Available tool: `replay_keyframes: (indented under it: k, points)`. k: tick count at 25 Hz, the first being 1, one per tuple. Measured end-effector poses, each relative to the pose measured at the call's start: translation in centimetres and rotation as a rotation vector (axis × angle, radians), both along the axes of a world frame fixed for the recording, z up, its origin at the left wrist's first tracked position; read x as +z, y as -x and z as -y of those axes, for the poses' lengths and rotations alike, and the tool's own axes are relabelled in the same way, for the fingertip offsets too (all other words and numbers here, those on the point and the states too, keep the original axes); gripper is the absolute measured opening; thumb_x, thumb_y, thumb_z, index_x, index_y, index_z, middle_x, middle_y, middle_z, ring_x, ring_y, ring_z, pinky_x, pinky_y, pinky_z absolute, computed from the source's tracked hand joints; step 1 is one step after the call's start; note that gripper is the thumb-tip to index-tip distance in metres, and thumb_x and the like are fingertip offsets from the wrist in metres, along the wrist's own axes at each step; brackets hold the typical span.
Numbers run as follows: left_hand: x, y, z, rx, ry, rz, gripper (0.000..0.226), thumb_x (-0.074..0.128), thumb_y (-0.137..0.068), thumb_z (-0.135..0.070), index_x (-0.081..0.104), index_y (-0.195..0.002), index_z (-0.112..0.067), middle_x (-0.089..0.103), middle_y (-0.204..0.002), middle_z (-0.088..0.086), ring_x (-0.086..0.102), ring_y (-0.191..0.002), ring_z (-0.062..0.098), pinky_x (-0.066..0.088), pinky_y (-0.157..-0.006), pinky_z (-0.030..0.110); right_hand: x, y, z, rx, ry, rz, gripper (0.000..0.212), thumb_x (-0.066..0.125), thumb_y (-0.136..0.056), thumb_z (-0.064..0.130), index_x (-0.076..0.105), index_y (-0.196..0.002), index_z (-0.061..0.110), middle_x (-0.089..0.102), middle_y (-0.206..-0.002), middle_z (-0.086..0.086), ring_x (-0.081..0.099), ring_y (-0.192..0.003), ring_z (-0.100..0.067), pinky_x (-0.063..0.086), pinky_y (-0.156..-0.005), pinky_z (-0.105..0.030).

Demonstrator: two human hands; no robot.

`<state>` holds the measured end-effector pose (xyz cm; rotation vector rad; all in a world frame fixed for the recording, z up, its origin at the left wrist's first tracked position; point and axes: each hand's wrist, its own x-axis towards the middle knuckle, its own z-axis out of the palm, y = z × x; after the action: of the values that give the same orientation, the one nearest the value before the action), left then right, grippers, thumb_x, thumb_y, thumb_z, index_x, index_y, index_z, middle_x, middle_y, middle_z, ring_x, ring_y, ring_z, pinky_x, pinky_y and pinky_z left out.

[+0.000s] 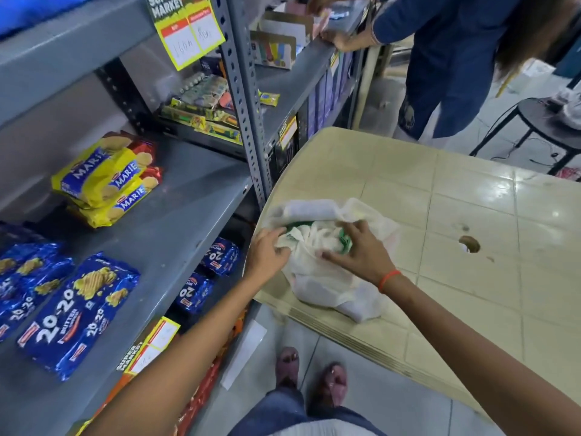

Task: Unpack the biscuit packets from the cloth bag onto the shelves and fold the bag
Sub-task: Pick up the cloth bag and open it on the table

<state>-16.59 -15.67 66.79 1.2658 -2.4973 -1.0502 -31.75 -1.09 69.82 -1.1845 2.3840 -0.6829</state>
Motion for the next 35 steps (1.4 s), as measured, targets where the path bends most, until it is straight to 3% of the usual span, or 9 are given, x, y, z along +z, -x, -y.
replay_keyframes:
  k: [3, 6, 11, 15, 20, 25, 27, 30, 35]
  points:
    - [0.3, 0.5, -1.6, 0.088, 0.139, -0.154, 0.052, 0.061, -0.082, -0.031, 0.056, -0.13, -0.011, 0.058, -0.132, 0.009, 0.049, -0.123, 0.026, 0.042, -0.101, 0.038, 0.3, 1.2, 1.2, 0.019, 0.099, -0.196, 0.046, 0.065, -0.085, 0.037, 0.057, -0.125, 0.016, 0.055, -0.118, -0.011, 0.063, -0.098, -0.028, 0.054, -0.077, -0.04]
    - [0.3, 1.6, -2.6, 0.061, 0.057, -0.085, 0.063, 0.063, -0.084, -0.044, 0.05, -0.135, -0.009, 0.054, -0.139, 0.012, 0.049, -0.13, 0.026, 0.041, -0.106, 0.038, -0.5, 1.5, 3.0, 0.403, -0.107, -0.303, 0.041, 0.057, -0.091, 0.024, 0.054, -0.132, 0.018, 0.052, -0.129, -0.009, 0.049, -0.114, -0.03, 0.043, -0.096, -0.037]
    - [-0.8, 0.5, -2.3, 0.118, -0.115, 0.021, 0.068, 0.075, -0.074, -0.039, 0.053, -0.134, -0.014, 0.065, -0.126, 0.01, 0.061, -0.113, 0.027, 0.046, -0.084, 0.026, -2.0, 0.5, 4.4, 0.518, -0.244, -0.187, 0.043, 0.049, -0.094, 0.02, 0.049, -0.137, 0.024, 0.055, -0.123, -0.01, 0.049, -0.115, -0.029, 0.041, -0.097, -0.034]
    - [-0.8, 0.3, -3.1, 0.092, -0.147, 0.034, 0.057, 0.077, -0.075, -0.028, 0.059, -0.128, -0.016, 0.066, -0.126, 0.007, 0.063, -0.111, 0.025, 0.051, -0.092, 0.032, -2.1, 0.2, 4.4, 0.526, -0.248, -0.286, 0.032, 0.055, -0.091, 0.027, 0.064, -0.121, 0.017, 0.059, -0.118, -0.009, 0.051, -0.111, -0.027, 0.045, -0.087, -0.033]
    - [1.0, 0.4, -3.0, 0.123, -0.131, -0.21, 0.031, 0.069, -0.082, -0.008, 0.069, -0.113, -0.012, 0.073, -0.11, 0.007, 0.068, -0.1, 0.011, 0.053, -0.093, 0.027, -0.7, 1.7, 1.4, 0.284, 0.117, -0.275, 0.02, 0.062, -0.088, 0.019, 0.074, -0.101, 0.01, 0.067, -0.096, -0.011, 0.057, -0.091, -0.031, 0.045, -0.073, -0.033]
    - [2.7, -0.3, -2.1, 0.199, -0.063, -0.373, 0.034, 0.07, -0.081, -0.007, 0.067, -0.114, -0.011, 0.073, -0.108, 0.0, 0.06, -0.085, -0.014, 0.044, -0.075, -0.005, 1.2, 7.0, -1.0, -0.241, 0.357, -0.175, 0.014, 0.067, -0.084, 0.012, 0.075, -0.091, 0.002, 0.065, -0.085, -0.019, 0.061, -0.076, -0.036, 0.05, -0.07, -0.04]
    - [2.4, -1.2, -1.9, 0.174, -0.102, -0.304, 0.038, 0.071, -0.08, -0.007, 0.065, -0.118, -0.011, 0.072, -0.111, 0.003, 0.065, -0.089, -0.004, 0.047, -0.076, 0.0, 0.8, 9.1, -1.5, -0.33, 0.2, -0.111, 0.018, 0.066, -0.085, 0.016, 0.074, -0.096, 0.003, 0.065, -0.093, -0.02, 0.063, -0.083, -0.038, 0.047, -0.074, -0.036]
    - [1.7, -0.9, -2.4, 0.086, -0.123, -0.119, 0.054, 0.077, -0.074, -0.026, 0.061, -0.124, -0.012, 0.07, -0.118, 0.01, 0.066, -0.107, 0.022, 0.055, -0.092, 0.031, -0.7, 8.1, -1.2, -0.191, -0.136, -0.168, 0.035, 0.063, -0.086, 0.021, 0.064, -0.12, 0.012, 0.058, -0.117, -0.02, 0.055, -0.106, -0.039, 0.045, -0.09, -0.038]
    - [1.6, 3.7, -3.2, -0.056, 0.004, 0.0, 0.053, 0.069, -0.082, -0.039, 0.058, -0.126, -0.013, 0.07, -0.113, 0.012, 0.064, -0.105, 0.031, 0.052, -0.083, 0.038, -2.1, 3.7, 1.5, 0.149, -0.106, -0.244, 0.046, 0.063, -0.085, 0.032, 0.059, -0.126, 0.012, 0.057, -0.133, -0.011, 0.047, -0.124, -0.031, 0.037, -0.106, -0.039]
